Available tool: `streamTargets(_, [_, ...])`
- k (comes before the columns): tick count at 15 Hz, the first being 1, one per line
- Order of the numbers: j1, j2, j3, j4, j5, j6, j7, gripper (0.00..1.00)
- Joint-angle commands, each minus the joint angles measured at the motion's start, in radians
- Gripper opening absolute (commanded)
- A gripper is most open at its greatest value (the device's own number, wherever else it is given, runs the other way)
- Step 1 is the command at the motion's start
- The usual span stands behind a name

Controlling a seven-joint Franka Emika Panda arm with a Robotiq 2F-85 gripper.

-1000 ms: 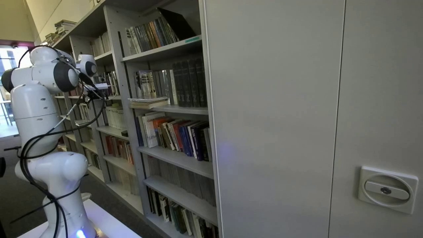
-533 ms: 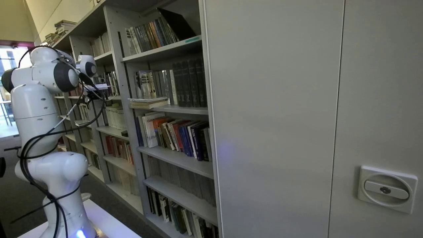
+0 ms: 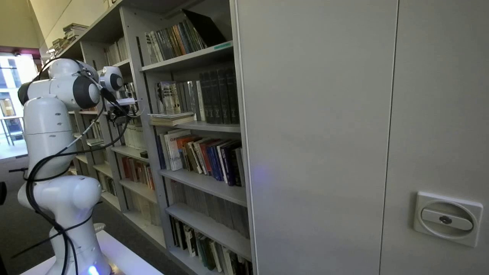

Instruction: Pull one of the books out of the shelf and lay it on top of the pile of books

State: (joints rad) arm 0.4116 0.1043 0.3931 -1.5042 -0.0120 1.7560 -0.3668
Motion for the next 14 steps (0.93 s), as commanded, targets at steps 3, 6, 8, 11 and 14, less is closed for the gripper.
streamTargets(3, [-0.012, 0.115, -0.030, 0.193, -0.025, -0.105, 0.007, 1.00])
streamTargets(6, [-0.016, 0.145, -0.038, 0.237, -0.006, -0.138, 0.004, 1.00])
streamTargets(8, [-0.017, 0.159, -0.040, 0.262, -0.001, -0.154, 0.001, 1.00])
streamTargets(11, [-0.013, 0.187, -0.042, 0.305, -0.012, -0.178, -0.001, 1.00])
streamTargets(14, [-0.004, 0.219, -0.046, 0.353, -0.030, -0.205, 0.002, 1.00])
